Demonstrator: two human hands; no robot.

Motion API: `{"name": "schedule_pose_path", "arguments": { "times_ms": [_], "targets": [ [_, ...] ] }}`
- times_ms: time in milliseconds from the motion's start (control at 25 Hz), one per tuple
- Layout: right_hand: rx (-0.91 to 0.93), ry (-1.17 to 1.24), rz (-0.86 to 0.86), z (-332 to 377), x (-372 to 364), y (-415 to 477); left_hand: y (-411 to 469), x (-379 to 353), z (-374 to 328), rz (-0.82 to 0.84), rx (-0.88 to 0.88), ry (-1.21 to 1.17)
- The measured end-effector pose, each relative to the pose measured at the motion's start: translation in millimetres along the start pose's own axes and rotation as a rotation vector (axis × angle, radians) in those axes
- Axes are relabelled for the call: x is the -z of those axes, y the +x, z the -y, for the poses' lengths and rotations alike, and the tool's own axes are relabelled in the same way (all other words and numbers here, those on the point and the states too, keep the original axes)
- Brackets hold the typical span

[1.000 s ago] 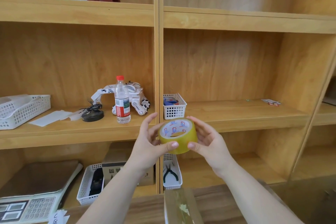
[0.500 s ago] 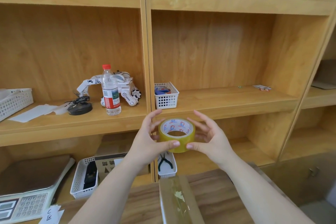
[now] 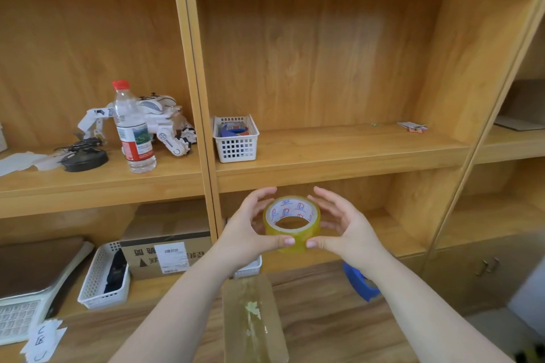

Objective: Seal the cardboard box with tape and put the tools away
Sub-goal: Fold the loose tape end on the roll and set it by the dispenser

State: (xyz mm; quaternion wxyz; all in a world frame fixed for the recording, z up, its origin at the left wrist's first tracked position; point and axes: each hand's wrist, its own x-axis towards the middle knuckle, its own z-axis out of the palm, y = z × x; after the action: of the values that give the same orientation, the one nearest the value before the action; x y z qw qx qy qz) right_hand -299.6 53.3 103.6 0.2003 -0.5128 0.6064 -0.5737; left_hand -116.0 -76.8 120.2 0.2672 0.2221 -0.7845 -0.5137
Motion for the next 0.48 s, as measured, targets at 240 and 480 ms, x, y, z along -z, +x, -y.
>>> {"name": "schedule_pose_path", "arguments": {
  "times_ms": [240, 480],
  "targets": [
    [-0.044, -0.061, 0.016, -33, 48, 4, 31, -50, 7, 0.018, 0.038, 0.009],
    [-0.110, -0.042, -0.010, -71, 80, 0, 53, -89, 14, 0.040, 0.064, 0.041]
  ]
}}
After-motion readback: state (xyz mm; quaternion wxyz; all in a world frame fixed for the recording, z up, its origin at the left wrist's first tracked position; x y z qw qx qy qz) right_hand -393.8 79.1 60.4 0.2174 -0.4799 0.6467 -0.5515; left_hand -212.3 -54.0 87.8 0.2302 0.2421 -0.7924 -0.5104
